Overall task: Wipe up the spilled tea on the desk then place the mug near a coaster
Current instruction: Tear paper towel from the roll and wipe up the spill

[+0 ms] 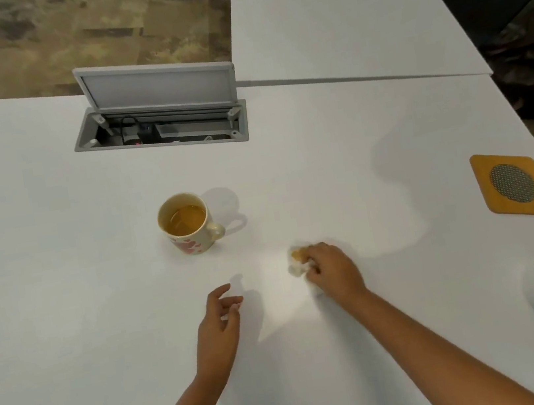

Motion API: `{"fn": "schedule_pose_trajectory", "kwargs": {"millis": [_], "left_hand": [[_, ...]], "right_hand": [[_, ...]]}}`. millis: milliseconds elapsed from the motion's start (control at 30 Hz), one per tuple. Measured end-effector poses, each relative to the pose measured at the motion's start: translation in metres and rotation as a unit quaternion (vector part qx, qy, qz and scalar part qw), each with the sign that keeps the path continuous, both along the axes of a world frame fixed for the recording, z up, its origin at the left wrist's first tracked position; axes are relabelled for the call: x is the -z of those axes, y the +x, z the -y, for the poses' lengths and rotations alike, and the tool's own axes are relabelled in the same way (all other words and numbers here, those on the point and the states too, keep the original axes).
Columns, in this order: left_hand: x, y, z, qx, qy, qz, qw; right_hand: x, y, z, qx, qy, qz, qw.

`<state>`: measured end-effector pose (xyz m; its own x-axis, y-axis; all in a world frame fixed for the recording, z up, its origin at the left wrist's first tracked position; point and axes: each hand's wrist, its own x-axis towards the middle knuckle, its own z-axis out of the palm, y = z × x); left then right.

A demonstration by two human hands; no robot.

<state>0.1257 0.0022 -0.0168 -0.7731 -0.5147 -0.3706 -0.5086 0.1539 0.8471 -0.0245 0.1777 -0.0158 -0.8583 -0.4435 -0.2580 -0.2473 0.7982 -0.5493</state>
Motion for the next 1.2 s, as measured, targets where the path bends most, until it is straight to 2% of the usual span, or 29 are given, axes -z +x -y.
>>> {"fn": "schedule_pose_trajectory", "kwargs": {"millis": [100, 167, 267, 433, 533, 633, 700, 767, 833, 933, 1033, 1100, 1133, 1200], "left_hand": [[-0.001, -0.021, -0.012, 0.032, -0.003, -0.005, 0.999], [-0.002, -0.033, -0.021, 0.044, -0.010, -0.018, 0.999], [-0.004, -0.042, -0.029, 0.025, -0.008, -0.035, 0.999], [-0.008, -0.038, -0.022, -0.046, -0.020, -0.040, 0.998], [-0.015, -0.041, -0.012, -0.123, -0.039, -0.038, 0.991], [-0.025, -0.053, -0.005, -0.153, -0.051, -0.039, 0.986], [-0.032, -0.066, -0.002, -0.157, -0.054, -0.051, 0.985], [-0.038, -0.081, 0.001, -0.156, -0.058, -0.059, 0.984], [-0.041, -0.093, 0.003, -0.158, -0.039, -0.050, 0.985], [-0.039, -0.106, 0.004, -0.185, 0.034, -0.044, 0.981], [-0.040, -0.116, 0.006, -0.254, 0.142, -0.077, 0.954], [-0.038, -0.121, 0.009, -0.287, 0.173, -0.087, 0.938], [-0.037, -0.123, 0.010, -0.295, 0.180, -0.091, 0.934], [-0.035, -0.127, 0.009, -0.308, 0.182, -0.095, 0.929]], "right_hand": [[-0.007, -0.047, -0.070, 0.137, 0.079, -0.042, 0.986], [-0.008, -0.052, -0.113, 0.215, 0.121, -0.034, 0.968], [-0.007, -0.027, -0.138, 0.264, 0.165, -0.011, 0.950], [-0.007, 0.038, -0.101, 0.243, 0.145, -0.005, 0.959], [-0.004, 0.069, -0.054, 0.149, 0.088, -0.009, 0.985], [-0.004, 0.076, -0.019, 0.055, 0.026, 0.082, 0.995], [-0.009, 0.066, -0.009, 0.092, -0.079, 0.160, 0.980], [-0.015, 0.050, -0.010, 0.190, -0.172, 0.174, 0.951], [-0.018, 0.034, -0.018, 0.285, -0.244, 0.194, 0.906], [-0.022, 0.022, -0.038, 0.379, -0.376, 0.265, 0.803], [-0.027, 0.020, -0.060, 0.417, -0.520, 0.340, 0.663], [-0.029, 0.021, -0.071, 0.436, -0.582, 0.364, 0.582], [-0.028, 0.023, -0.076, 0.448, -0.594, 0.369, 0.557], [-0.025, 0.025, -0.082, 0.454, -0.604, 0.377, 0.536]]}}
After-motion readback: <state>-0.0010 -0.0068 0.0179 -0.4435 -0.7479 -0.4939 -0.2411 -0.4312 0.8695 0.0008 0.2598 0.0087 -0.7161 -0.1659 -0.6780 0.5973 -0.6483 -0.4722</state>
